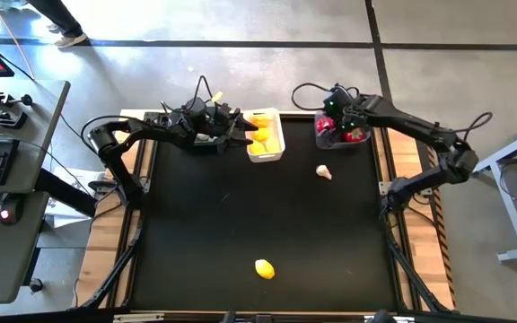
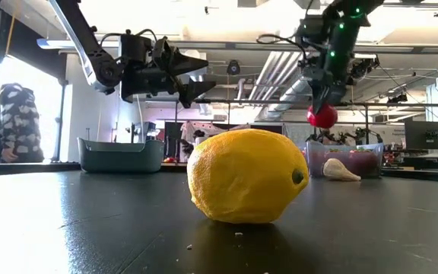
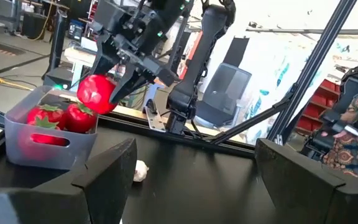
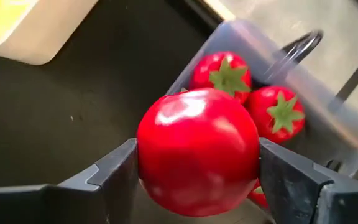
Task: Sort produce into baskets
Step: Put the red tomato into the transparent bin, then put the yellow lemon into the white bin
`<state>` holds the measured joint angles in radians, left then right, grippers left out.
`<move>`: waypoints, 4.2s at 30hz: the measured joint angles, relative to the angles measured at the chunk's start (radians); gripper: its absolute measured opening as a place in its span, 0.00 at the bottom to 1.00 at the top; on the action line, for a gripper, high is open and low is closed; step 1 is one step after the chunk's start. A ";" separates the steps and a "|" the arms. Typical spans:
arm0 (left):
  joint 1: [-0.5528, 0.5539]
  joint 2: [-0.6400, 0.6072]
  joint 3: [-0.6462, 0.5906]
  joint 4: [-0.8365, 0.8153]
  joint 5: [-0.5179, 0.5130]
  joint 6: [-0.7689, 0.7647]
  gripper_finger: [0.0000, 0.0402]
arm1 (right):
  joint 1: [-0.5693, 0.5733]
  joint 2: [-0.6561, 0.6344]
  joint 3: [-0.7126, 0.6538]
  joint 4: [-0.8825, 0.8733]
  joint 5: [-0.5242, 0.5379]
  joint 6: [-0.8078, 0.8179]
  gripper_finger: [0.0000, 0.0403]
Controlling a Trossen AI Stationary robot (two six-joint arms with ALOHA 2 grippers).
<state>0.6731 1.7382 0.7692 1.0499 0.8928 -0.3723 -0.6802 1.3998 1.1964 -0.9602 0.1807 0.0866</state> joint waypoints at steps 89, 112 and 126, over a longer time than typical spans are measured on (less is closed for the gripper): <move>-0.028 -0.001 -0.001 -0.018 -0.071 0.062 0.78 | -0.047 -0.069 -0.271 0.418 0.125 -0.199 0.00; -0.282 -0.004 0.026 -0.061 0.012 0.183 0.03 | 0.390 -0.183 -0.735 1.388 0.152 -0.065 0.00; -0.532 -0.126 0.026 -0.607 -0.368 0.566 0.00 | 0.471 -0.183 -0.819 1.399 0.152 0.011 0.00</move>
<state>0.1408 1.6122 0.7956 0.4430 0.5248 0.1941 -0.2092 1.2163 0.3771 0.4391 0.3332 0.0975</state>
